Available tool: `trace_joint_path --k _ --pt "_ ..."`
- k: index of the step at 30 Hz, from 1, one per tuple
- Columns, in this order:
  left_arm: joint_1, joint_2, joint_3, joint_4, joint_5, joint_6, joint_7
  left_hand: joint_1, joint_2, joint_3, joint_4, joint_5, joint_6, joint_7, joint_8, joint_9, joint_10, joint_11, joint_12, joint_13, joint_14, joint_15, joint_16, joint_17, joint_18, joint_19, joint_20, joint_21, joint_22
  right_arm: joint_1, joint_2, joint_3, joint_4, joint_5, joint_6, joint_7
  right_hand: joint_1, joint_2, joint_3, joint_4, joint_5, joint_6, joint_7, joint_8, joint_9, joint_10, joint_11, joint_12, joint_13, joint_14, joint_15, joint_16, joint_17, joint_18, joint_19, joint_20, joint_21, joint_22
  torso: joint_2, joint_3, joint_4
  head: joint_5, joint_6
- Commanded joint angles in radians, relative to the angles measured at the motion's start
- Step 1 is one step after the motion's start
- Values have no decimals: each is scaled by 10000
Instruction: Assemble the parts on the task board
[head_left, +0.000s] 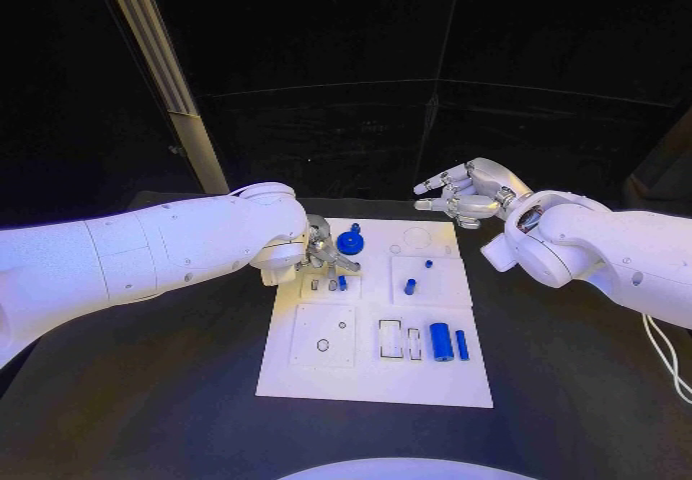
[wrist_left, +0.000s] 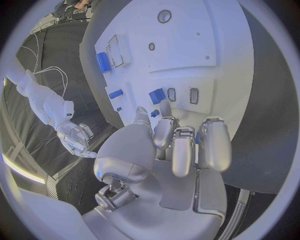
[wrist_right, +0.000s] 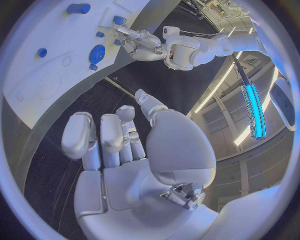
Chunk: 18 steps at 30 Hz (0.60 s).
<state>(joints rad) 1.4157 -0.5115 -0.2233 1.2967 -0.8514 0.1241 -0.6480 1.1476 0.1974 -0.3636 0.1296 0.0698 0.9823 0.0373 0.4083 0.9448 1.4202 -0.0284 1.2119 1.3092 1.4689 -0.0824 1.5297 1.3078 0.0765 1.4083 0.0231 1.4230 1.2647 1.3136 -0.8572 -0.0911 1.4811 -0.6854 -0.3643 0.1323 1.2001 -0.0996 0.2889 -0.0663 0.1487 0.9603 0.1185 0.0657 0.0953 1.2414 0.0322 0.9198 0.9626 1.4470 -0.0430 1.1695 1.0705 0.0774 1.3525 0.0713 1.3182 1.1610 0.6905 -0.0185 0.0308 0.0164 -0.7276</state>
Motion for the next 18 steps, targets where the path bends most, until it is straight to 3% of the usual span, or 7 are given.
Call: trace_joint_path --k 1,14,18 --pt "13 25 -17 -10 -185 328 -105 106 14 70 17 106 -47 1 -49 47 45 -12 -31 316 897 -61 49 2169 -135 9 14 61 6 22 10 8 7 -9 9 3 -52 9 -3 -84 32 29 -5 -17 15 20 -6 -47 -7 75 -4 -60 -9 116 9 -30 -69 -9 -9 2 9 -5 -14" --pt "0 125 -90 -60 -207 357 -109 199 12 71 18 247 -170 79 -484 28 30 46 -103 346 891 -17 34 2152 -134 -11 50 59 24 22 33 8 -20 -9 5 -21 -62 5 -2 -92 47 23 -5 -18 15 17 -5 -59 -24 76 -4 -78 -20 118 9 -31 -81 -22 1 0 6 -14 -76" --pt "-8 163 -128 -72 -207 371 -101 230 36 71 32 248 -187 143 -847 -146 37 98 -124 379 892 26 37 2156 -134 -17 90 60 42 21 48 7 -39 -9 9 -28 -73 7 4 -103 70 6 -3 -22 13 18 -5 -69 -41 82 -4 -89 -17 118 14 -31 -93 -31 -3 2 6 -15 -95"
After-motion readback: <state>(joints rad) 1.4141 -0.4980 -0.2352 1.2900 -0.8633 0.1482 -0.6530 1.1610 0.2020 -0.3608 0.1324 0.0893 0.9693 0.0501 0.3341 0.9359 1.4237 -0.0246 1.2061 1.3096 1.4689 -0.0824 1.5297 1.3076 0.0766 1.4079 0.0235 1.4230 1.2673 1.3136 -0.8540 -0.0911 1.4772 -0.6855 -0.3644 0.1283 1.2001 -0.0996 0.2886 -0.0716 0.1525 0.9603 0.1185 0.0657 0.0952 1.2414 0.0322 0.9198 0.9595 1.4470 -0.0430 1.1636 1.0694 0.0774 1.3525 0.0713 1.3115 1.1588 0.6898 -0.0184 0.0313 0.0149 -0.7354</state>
